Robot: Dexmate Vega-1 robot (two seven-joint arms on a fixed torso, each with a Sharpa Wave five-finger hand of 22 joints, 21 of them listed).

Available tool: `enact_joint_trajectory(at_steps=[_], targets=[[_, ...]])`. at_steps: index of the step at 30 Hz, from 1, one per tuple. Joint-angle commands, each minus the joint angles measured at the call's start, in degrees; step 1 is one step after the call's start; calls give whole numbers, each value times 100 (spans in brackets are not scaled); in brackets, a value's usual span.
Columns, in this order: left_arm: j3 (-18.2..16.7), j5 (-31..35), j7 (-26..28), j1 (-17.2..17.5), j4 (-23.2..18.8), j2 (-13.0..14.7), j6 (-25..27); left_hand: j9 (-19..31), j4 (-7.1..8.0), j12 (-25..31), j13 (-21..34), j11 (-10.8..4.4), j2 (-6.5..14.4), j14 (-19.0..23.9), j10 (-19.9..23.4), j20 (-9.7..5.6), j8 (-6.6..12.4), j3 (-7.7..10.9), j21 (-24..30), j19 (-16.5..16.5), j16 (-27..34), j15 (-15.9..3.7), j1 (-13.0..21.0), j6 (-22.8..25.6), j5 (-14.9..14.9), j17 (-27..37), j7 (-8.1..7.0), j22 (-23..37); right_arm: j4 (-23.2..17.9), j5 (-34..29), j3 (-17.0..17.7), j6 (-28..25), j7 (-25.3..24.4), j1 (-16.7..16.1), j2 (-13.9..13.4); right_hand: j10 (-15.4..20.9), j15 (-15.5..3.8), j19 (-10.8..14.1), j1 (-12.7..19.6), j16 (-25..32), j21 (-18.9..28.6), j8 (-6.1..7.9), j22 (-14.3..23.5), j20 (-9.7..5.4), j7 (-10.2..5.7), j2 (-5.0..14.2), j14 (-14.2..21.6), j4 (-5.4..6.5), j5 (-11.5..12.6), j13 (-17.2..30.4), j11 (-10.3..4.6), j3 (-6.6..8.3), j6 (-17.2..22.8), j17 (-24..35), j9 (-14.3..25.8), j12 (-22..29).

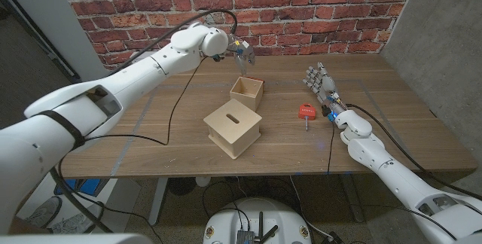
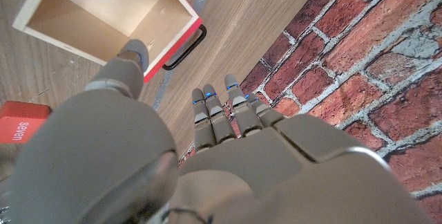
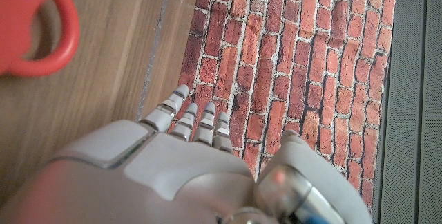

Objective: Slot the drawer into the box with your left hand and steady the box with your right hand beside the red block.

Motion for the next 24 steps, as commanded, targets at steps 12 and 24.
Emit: enact_joint_trajectory(at_steps=[12, 24], targets=[[67, -425, 1020, 153, 756, -343, -258, 21, 15, 14, 6, 251, 33, 535, 497, -854, 53, -264, 35, 542, 33, -531, 365, 609, 11, 12, 230, 1, 82, -7, -26, 16, 66, 49, 40, 0, -60, -28, -30, 51, 43, 39, 30, -38, -7, 79, -3, -5, 0, 16, 14, 84, 53, -12, 18, 2], [171, -546, 1025, 289, 795, -375, -51, 22, 19, -2, 5, 325, 38, 725, 572, -938, 26, -342, 12, 644, 38, -466, 470, 721, 18, 15, 287, 0, 74, -28, -12, 42, 57, 38, 10, -3, -44, -28, -43, 56, 45, 38, 30, -22, -9, 76, 3, -6, -4, 17, 3, 106, 54, -28, 18, 1]])
